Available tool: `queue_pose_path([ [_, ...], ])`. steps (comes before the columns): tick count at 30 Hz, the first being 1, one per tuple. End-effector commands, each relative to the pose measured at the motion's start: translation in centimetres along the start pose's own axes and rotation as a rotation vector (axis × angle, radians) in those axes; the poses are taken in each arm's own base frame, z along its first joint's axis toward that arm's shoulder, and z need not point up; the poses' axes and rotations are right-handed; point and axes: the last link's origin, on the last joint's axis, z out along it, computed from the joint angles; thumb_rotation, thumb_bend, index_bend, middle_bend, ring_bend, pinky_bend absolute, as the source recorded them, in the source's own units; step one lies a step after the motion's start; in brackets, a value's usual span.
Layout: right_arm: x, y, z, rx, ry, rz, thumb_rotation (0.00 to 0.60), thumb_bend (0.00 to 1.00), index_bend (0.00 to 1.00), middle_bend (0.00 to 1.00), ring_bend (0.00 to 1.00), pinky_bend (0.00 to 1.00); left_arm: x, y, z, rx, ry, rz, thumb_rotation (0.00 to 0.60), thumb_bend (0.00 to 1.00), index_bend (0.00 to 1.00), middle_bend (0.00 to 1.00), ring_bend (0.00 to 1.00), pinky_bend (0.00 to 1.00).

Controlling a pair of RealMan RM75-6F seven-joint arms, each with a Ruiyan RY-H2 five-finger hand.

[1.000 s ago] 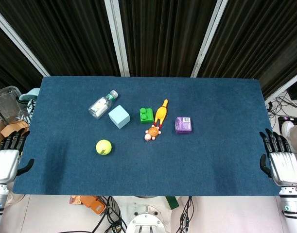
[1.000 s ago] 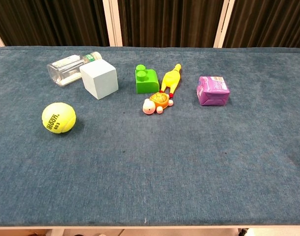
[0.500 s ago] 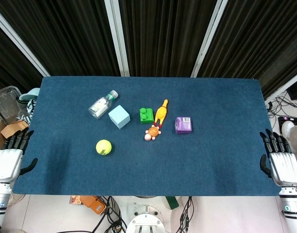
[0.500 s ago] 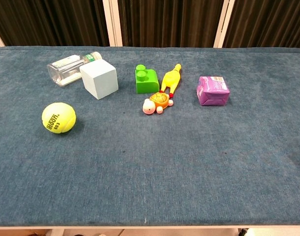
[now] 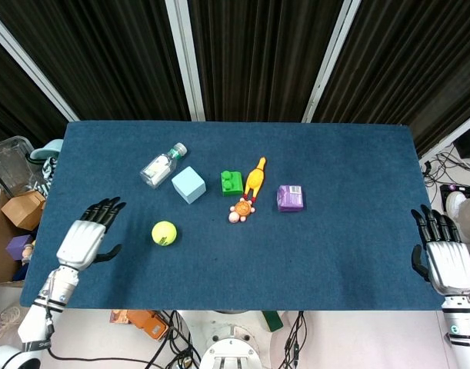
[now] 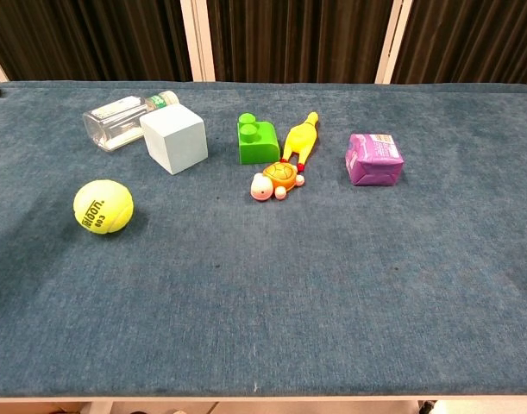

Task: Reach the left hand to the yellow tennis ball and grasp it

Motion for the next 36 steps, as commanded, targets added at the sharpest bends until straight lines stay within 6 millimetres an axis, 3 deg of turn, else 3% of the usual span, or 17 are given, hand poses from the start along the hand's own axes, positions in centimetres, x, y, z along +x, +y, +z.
queue_pose_path([
  [1, 0.0, 0.0, 0.0, -0.001, 0.000, 0.000, 0.600, 0.85, 0.00, 0.01, 0.10, 0.12, -0.9, 1.6, 1.9, -0.030, -0.038, -0.015, 0.600, 0.24, 0.06, 0.00, 0.00, 0.13],
  [15, 0.0, -0.1, 0.0, 0.000, -0.004, -0.004, 0.600, 0.85, 0.00, 0.02, 0.10, 0.12, -3.8, 5.1, 4.2, -0.070, -0.178, -0.072, 0.600, 0.20, 0.06, 0.00, 0.00, 0.14],
  [26, 0.0, 0.0, 0.1, -0.003, -0.005, -0.004, 0.600, 0.85, 0.00, 0.02, 0.10, 0.12, -5.2, 6.3, 5.5, -0.077, -0.214, -0.059, 0.600, 0.21, 0.06, 0.00, 0.00, 0.15],
  [29, 0.0, 0.0, 0.1, -0.002, -0.006, -0.005, 0.600, 0.85, 0.00, 0.02, 0.10, 0.12, -5.3, 6.4, 6.0, -0.082, -0.199, -0.043, 0.600, 0.22, 0.06, 0.04, 0.01, 0.18],
  [36, 0.0, 0.1, 0.1, -0.005, -0.005, -0.002, 0.600, 0.85, 0.00, 0.03, 0.10, 0.12, -5.9, 5.5, 6.6, -0.055, -0.217, -0.023, 0.600, 0.27, 0.17, 0.25, 0.18, 0.35],
])
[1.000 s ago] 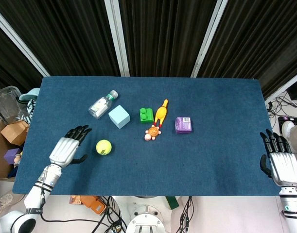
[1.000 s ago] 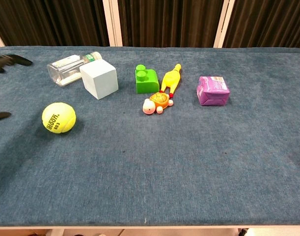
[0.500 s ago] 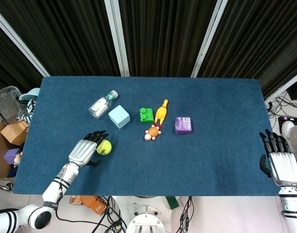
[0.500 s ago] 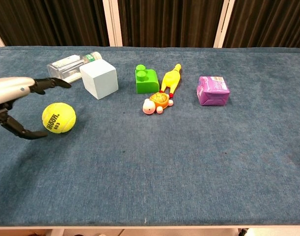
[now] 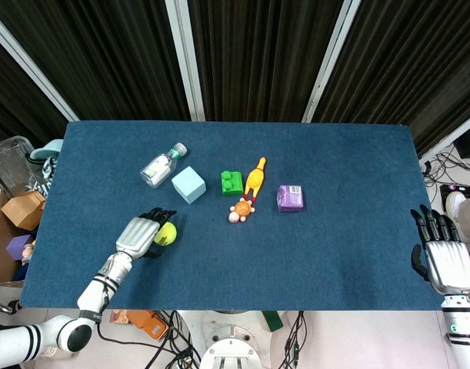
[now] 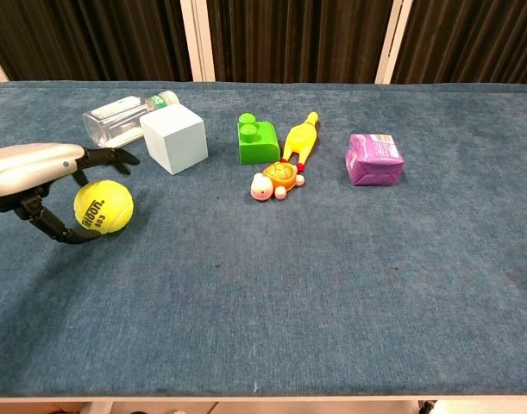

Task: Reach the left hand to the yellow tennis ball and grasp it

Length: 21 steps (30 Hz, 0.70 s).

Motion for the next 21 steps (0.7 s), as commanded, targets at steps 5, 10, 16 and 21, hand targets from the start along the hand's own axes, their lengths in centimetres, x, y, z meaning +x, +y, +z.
queue_pose_path([
  [5, 0.0, -0.1, 0.0, 0.002, 0.001, -0.001, 0.600, 0.85, 0.00, 0.03, 0.10, 0.12, -0.3, -0.3, -0.1, 0.006, 0.000, 0.002, 0.600, 0.27, 0.25, 0.29, 0.21, 0.35],
  [10, 0.0, -0.1, 0.0, 0.000, 0.003, 0.001, 0.600, 0.85, 0.00, 0.03, 0.10, 0.12, 0.4, 0.0, -0.2, -0.021, 0.037, -0.006, 0.600, 0.29, 0.41, 0.43, 0.32, 0.41],
  [16, 0.0, 0.0, 0.0, -0.002, 0.004, 0.005, 0.600, 0.85, 0.00, 0.03, 0.10, 0.12, 2.4, -0.5, -0.5, -0.015, 0.108, 0.001, 0.600, 0.31, 0.54, 0.54, 0.41, 0.52],
  [21, 0.0, -0.1, 0.0, 0.000, 0.002, 0.006, 0.600, 0.85, 0.00, 0.03, 0.10, 0.12, 6.6, -1.2, -0.9, -0.004, 0.184, 0.024, 0.600, 0.31, 0.54, 0.53, 0.41, 0.53],
])
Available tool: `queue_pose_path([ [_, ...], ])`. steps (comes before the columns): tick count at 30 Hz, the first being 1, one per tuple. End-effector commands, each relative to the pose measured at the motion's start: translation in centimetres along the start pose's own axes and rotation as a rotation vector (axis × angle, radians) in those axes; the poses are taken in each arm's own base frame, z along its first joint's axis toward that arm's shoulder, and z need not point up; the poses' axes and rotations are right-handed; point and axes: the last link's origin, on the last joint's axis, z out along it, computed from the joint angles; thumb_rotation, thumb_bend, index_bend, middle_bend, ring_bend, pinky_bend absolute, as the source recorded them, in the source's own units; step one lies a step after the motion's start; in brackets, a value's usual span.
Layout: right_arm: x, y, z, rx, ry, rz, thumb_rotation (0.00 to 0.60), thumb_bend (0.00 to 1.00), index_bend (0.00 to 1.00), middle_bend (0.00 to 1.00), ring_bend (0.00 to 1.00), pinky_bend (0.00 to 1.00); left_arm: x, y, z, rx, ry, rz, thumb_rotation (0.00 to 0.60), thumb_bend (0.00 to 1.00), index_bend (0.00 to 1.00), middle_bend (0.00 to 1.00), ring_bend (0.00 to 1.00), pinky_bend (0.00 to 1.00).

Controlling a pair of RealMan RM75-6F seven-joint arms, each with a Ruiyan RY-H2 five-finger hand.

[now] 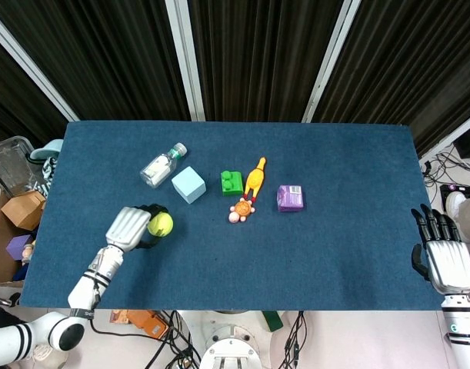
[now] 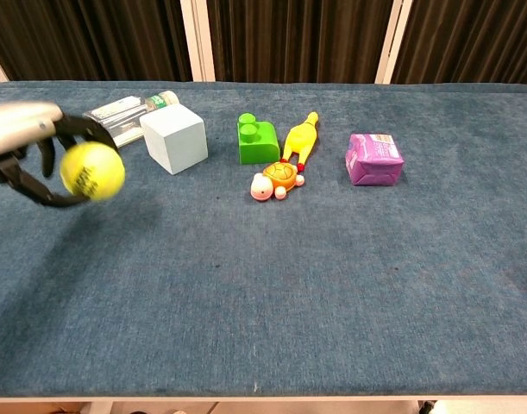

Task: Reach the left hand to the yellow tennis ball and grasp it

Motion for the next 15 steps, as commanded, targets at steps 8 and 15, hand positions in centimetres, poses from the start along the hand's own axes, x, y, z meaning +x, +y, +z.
queue_pose_path([
  [8, 0.0, 0.1, 0.0, -0.007, -0.001, 0.007, 0.600, 0.85, 0.00, 0.03, 0.10, 0.12, 12.9, -0.2, -0.4, -0.006, 0.262, 0.027, 0.600, 0.30, 0.54, 0.53, 0.41, 0.53],
  [15, 0.1, 0.1, -0.1, -0.009, 0.001, 0.008, 0.600, 0.85, 0.00, 0.03, 0.10, 0.12, 17.6, 0.5, -1.5, -0.017, 0.352, 0.033, 0.600, 0.30, 0.54, 0.53, 0.41, 0.52],
])
